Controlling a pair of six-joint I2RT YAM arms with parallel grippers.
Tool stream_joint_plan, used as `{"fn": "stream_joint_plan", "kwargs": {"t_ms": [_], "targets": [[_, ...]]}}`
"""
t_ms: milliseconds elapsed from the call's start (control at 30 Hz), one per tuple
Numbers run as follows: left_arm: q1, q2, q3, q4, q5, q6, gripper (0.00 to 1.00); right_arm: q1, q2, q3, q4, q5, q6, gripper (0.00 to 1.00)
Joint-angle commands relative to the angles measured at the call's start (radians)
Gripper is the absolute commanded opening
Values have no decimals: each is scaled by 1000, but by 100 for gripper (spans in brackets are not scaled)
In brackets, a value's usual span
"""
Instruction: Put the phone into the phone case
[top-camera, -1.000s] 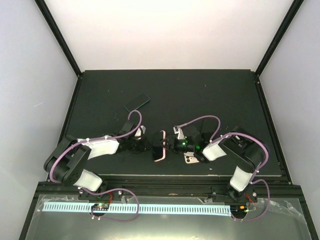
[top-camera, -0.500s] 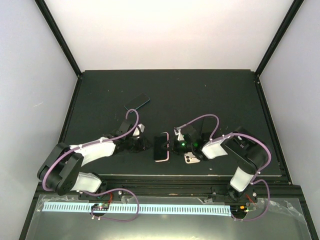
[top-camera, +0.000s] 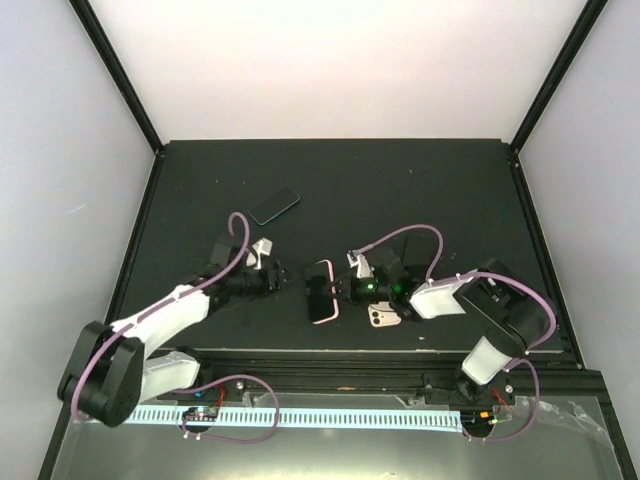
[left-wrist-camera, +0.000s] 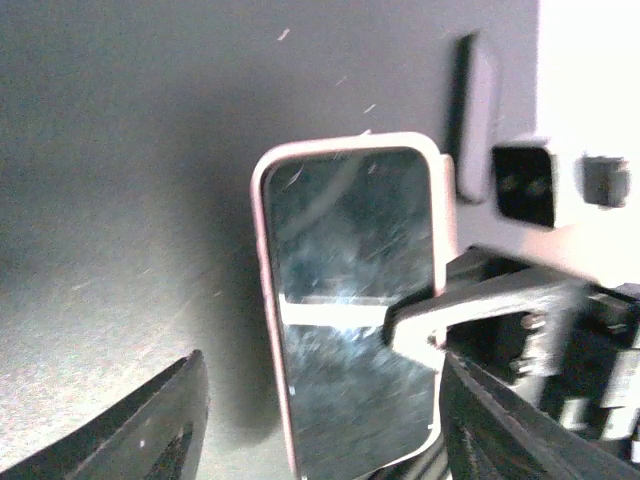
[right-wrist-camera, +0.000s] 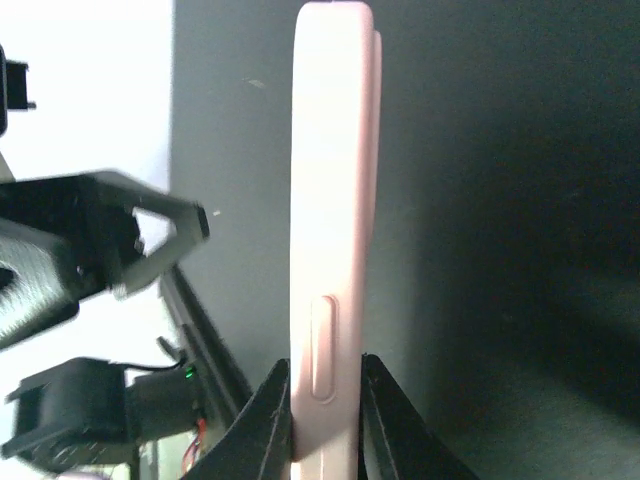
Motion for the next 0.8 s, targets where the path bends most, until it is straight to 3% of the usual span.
{"fn": "stream_joint_plan", "kwargs": {"t_ms": [0, 167, 367, 567, 767], "targets": [[99, -138, -2, 57, 190, 16, 69, -13, -99, -12, 168, -130, -14, 13], [179, -268, 1, 73, 305, -3, 82, -15, -196, -11, 228, -227, 17, 13], [226, -350, -10, 179, 433, -101, 87, -14, -297, -28, 338, -293, 126, 13], [224, -367, -49, 453, 509, -269, 86, -12, -312, -36, 529, -342, 276, 13], [223, -365, -84, 606, 520, -370, 74, -9, -284, -35, 641, -346, 359, 13]]}}
